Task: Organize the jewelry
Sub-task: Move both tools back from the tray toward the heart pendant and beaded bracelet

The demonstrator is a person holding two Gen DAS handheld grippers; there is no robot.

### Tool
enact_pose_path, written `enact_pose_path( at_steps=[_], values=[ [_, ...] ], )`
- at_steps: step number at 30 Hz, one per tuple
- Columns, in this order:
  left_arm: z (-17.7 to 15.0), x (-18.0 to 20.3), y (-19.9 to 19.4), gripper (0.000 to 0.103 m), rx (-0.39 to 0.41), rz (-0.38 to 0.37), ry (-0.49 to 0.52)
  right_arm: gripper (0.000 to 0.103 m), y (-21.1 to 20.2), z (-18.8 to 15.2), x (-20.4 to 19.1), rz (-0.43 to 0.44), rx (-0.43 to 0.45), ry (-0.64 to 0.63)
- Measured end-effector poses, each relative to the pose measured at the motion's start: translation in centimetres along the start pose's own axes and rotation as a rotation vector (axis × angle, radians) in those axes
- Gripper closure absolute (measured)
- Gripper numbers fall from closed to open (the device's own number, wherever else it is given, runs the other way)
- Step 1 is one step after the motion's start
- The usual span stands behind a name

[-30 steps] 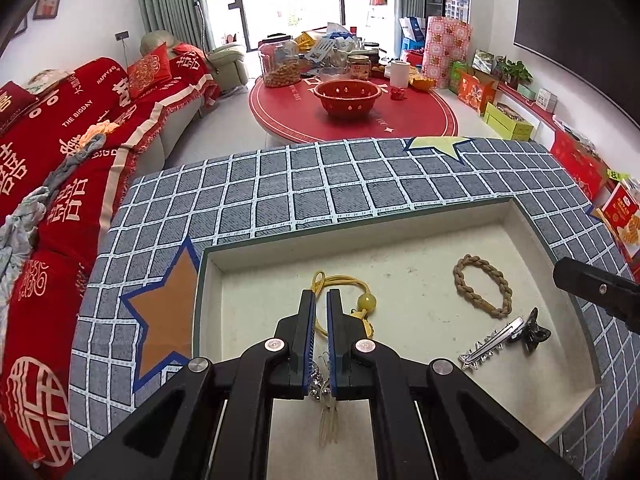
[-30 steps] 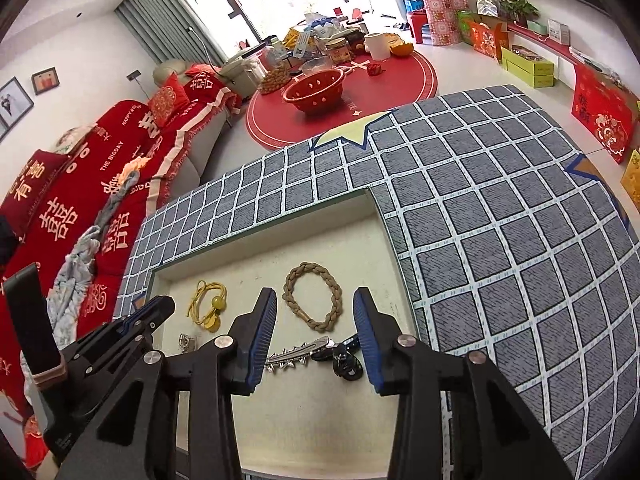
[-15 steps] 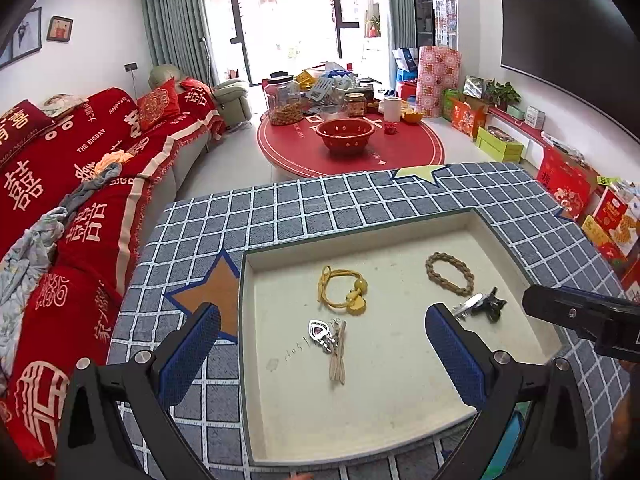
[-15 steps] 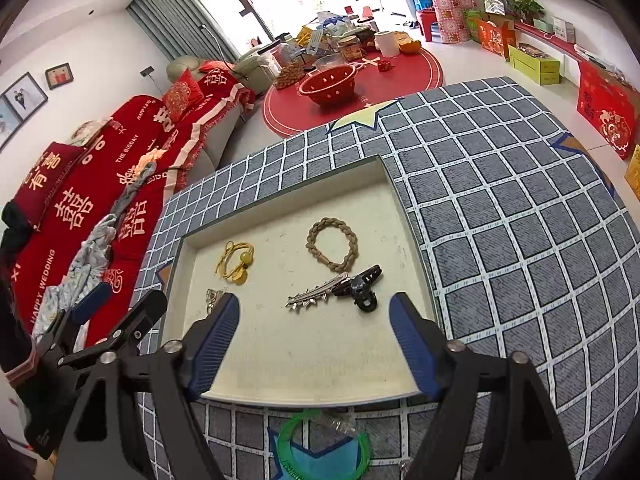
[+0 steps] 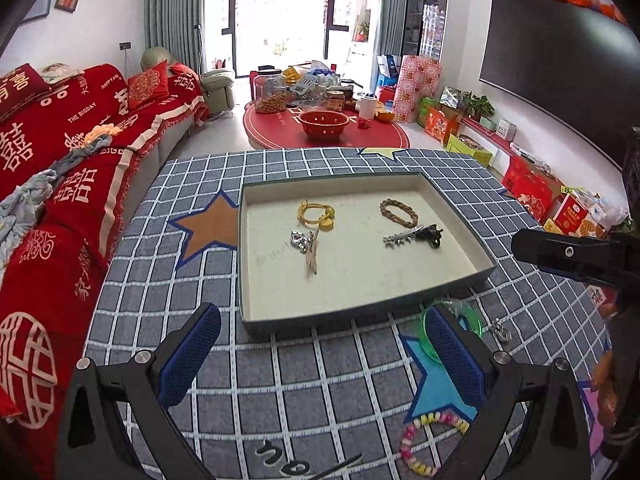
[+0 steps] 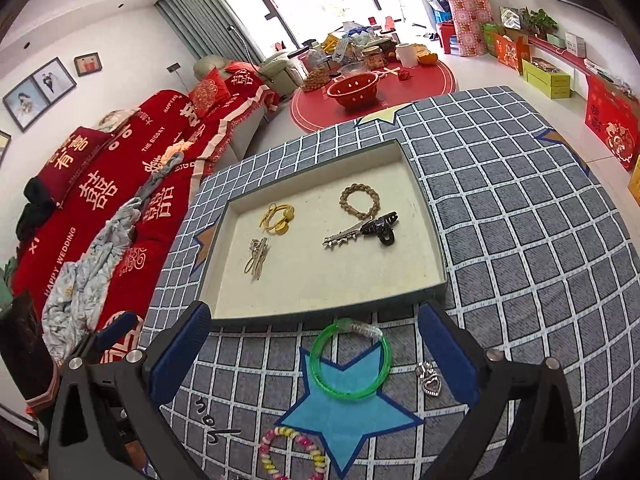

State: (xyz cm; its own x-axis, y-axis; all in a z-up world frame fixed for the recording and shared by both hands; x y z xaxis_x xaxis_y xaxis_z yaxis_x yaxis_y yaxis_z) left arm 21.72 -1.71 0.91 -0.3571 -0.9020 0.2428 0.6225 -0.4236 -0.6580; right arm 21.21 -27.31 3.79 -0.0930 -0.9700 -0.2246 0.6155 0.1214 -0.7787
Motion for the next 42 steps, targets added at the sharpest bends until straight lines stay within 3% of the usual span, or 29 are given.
enact_pose_path(
  at_steps=[13,23,30,42],
  values=[
    [-7.0,-0.8,-3.2,0.000,-0.041,0.024,-0.037,0.000,-3.0,-5.2,1.3,-0.038,0.018,0.000],
    [-10.9,0.5,-2.8,0.000,-0.135,0.007,-0.014,0.000,-2.2,-10.2,4.3,-0.090,-0.105,0.012],
    [-10.9,1.8,-1.2,0.000,-0.182,-0.006,0.006,0.000,-1.1,-11.9,6.7,-0.181,-0.149,0.039],
    [-10.5,3.5,2.6,0.000,-0.247,0.021,0.054,0.000,1.6,-10.2,7.4,-0.290,-0.154,-0.059]
  ],
)
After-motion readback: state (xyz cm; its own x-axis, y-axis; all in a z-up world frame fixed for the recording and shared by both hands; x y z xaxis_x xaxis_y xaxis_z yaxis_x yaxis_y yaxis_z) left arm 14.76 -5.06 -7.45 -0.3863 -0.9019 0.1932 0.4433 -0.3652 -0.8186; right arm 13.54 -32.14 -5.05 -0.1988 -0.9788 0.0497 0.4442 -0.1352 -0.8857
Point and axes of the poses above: each gripper's, at about its wrist camera, not at the fingertips, and y roughly the way its jaws point, x to its right, z to its top, the point moved 5 cm from there along y, roughly the way its jaws point, and after that the axes turned 14 degrees about -z, right-handed, at the moved point
